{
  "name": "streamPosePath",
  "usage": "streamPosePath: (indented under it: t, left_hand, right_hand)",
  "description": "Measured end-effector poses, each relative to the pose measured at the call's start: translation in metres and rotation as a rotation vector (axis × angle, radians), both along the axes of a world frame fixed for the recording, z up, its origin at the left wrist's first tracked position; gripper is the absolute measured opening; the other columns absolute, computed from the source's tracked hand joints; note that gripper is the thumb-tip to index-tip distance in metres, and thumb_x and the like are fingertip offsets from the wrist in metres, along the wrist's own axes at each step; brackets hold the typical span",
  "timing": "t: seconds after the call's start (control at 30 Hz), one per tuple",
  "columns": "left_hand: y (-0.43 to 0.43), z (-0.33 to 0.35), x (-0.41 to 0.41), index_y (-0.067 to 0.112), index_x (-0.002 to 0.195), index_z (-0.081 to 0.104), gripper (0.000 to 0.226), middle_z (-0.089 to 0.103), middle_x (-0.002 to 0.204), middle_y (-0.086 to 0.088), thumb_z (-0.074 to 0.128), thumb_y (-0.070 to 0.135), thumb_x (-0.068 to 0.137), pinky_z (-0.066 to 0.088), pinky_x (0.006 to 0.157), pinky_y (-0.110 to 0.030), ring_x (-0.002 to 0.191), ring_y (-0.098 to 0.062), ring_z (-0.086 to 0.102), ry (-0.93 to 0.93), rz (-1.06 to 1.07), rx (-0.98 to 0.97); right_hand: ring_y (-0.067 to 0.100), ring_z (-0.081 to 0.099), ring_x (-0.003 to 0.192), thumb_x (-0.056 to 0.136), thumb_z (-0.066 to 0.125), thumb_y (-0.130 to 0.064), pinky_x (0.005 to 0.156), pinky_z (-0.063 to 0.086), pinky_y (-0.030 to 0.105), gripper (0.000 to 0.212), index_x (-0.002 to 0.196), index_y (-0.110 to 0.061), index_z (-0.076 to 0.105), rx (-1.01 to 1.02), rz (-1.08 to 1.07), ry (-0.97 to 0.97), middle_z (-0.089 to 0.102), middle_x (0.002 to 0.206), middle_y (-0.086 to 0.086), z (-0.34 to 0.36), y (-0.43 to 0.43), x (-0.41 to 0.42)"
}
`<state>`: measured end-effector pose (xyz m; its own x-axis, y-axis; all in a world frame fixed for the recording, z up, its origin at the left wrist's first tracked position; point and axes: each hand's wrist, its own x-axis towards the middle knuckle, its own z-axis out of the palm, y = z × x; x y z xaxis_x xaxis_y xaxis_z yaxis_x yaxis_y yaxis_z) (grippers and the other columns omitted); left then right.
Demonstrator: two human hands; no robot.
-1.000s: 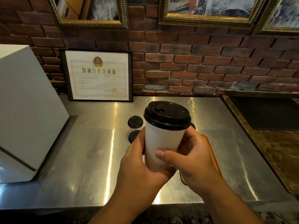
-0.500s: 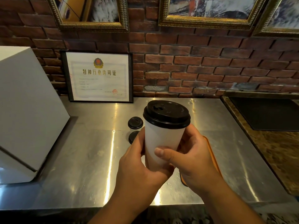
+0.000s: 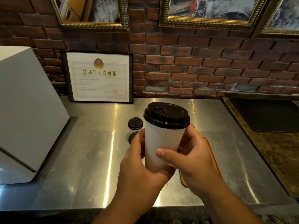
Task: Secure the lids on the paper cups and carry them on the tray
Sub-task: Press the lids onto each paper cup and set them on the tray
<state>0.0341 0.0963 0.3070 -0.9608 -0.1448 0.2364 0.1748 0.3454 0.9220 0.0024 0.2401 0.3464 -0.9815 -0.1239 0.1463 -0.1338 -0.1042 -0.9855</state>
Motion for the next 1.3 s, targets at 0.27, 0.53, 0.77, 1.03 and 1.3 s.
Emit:
streamPosePath:
  t: [0.27, 0.53, 0.77, 1.03, 1.3]
  left_hand:
    - [0.001, 0.004, 0.0, 0.07, 0.141, 0.032, 0.097, 0.055, 0.133, 0.037, 0.075, 0.089, 0.056, 0.052, 0.079, -0.005, 0.12, 0.006, 0.058, 0.009, -0.004, 0.018]
    - [0.002, 0.0, 0.001, 0.078, 0.131, 0.03, 0.089, 0.052, 0.129, 0.044, 0.074, 0.09, 0.055, 0.043, 0.07, 0.004, 0.118, 0.016, 0.051, -0.02, 0.019, -0.01]
    - [0.001, 0.003, 0.002, 0.079, 0.131, 0.031, 0.09, 0.051, 0.127, 0.048, 0.069, 0.096, 0.051, 0.039, 0.066, 0.006, 0.119, 0.021, 0.048, -0.013, 0.038, -0.013]
    - [0.003, 0.006, 0.007, 0.08, 0.129, 0.03, 0.087, 0.05, 0.129, 0.048, 0.073, 0.09, 0.054, 0.041, 0.074, 0.005, 0.118, 0.018, 0.052, -0.02, 0.037, -0.011]
    - [0.006, 0.009, 0.01, 0.077, 0.133, 0.03, 0.093, 0.052, 0.131, 0.042, 0.067, 0.099, 0.05, 0.044, 0.075, 0.003, 0.12, 0.016, 0.052, -0.014, 0.011, 0.006]
  right_hand:
    - [0.013, 0.071, 0.118, 0.071, 0.091, -0.02, 0.082, 0.063, 0.025, 0.074, 0.136, -0.036, 0.058, -0.008, -0.012, -0.009, 0.073, 0.126, -0.01, -0.003, 0.002, 0.001]
    - [0.007, 0.071, 0.114, 0.066, 0.097, -0.024, 0.079, 0.062, 0.021, 0.079, 0.133, -0.037, 0.058, 0.007, -0.035, -0.012, 0.074, 0.121, -0.016, -0.002, 0.001, 0.001]
    - [0.016, 0.072, 0.117, 0.071, 0.091, -0.021, 0.083, 0.064, 0.027, 0.074, 0.137, -0.031, 0.06, 0.015, 0.018, -0.031, 0.074, 0.125, -0.009, -0.002, 0.003, 0.002]
    - [0.011, 0.071, 0.115, 0.068, 0.093, -0.027, 0.079, 0.063, 0.023, 0.074, 0.133, -0.037, 0.06, 0.024, -0.022, -0.01, 0.074, 0.123, -0.012, -0.003, 0.004, 0.004]
    - [0.007, 0.071, 0.115, 0.067, 0.095, -0.034, 0.078, 0.062, 0.019, 0.07, 0.128, -0.045, 0.062, 0.001, -0.038, -0.012, 0.074, 0.122, -0.016, -0.004, 0.006, 0.011]
